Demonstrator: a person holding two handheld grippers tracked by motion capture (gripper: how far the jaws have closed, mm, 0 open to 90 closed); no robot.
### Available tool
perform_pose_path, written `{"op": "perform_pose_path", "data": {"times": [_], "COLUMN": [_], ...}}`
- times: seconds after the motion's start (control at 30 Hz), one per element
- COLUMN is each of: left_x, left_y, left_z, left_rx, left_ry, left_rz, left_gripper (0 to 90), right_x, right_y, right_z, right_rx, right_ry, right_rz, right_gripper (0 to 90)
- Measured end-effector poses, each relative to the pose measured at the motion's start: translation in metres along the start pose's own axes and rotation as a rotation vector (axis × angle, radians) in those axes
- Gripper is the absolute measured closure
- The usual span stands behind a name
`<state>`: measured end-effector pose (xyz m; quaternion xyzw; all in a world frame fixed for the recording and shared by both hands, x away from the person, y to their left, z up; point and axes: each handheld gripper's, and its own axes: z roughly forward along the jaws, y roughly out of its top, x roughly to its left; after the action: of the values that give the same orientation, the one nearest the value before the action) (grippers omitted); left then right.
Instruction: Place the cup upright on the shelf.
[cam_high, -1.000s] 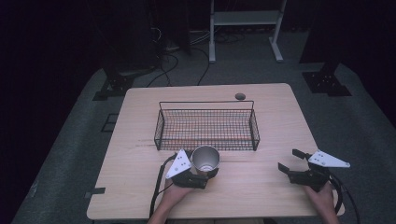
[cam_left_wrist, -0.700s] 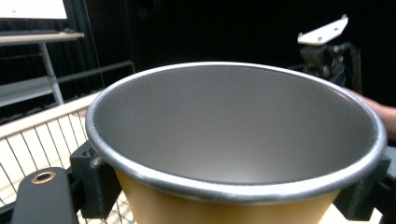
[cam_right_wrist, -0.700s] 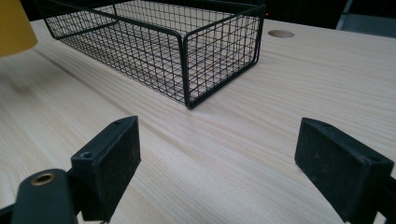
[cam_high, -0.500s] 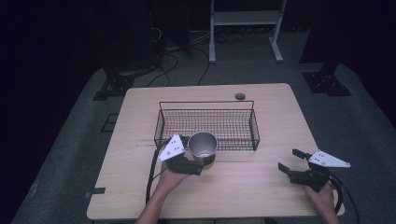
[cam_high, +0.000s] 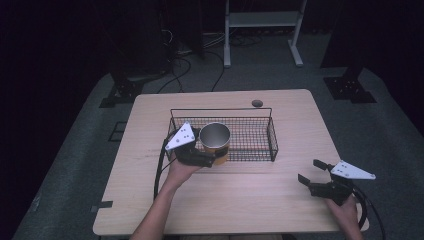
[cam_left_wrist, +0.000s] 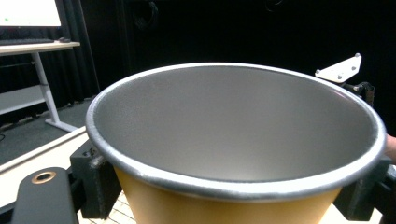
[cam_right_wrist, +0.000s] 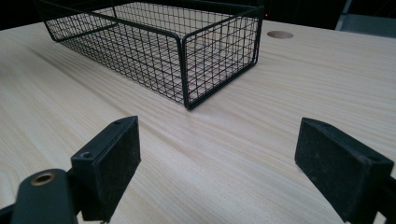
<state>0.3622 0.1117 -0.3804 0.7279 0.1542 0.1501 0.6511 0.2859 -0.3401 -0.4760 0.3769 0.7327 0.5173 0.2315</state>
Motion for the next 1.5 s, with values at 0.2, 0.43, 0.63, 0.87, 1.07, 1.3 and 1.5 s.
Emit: {"op": "perform_pose_path", "data": {"times": [0.2,0.43,0.63,0.87,1.07,1.3,1.5], "left_x": [0.014,0.030,0.043,0.056,0.066,0.073,0.081], "left_y": [0.008,0.015,0.017,0.020,0.022,0.023,0.022], "left_z": [0.004,0.011,0.016,0.021,0.026,0.033,0.040], "left_rx": [-0.001,0.009,0.030,0.064,0.077,0.081,0.117], "left_ry": [-0.002,-0.005,-0.018,-0.024,-0.025,-0.026,-0.036], "left_rz": [-0.014,-0.021,-0.031,-0.034,-0.036,-0.032,-0.035], "left_gripper": [13.6,13.6,13.6,13.6,13.6,13.7,13.7], "right_x": [0.000,0.000,0.000,0.000,0.000,0.000,0.000], "right_y": [0.000,0.000,0.000,0.000,0.000,0.000,0.000], "right_z": [0.000,0.000,0.000,0.000,0.000,0.000,0.000], "right_rx": [0.000,0.000,-0.001,0.000,-0.001,-0.002,-0.002], "right_ry": [0.000,0.001,0.003,0.002,0.003,0.004,0.005], "right_rz": [0.000,0.000,-0.006,-0.006,-0.002,-0.002,-0.003], "right_gripper": [13.3,13.3,13.2,13.2,13.2,13.2,13.2]}}
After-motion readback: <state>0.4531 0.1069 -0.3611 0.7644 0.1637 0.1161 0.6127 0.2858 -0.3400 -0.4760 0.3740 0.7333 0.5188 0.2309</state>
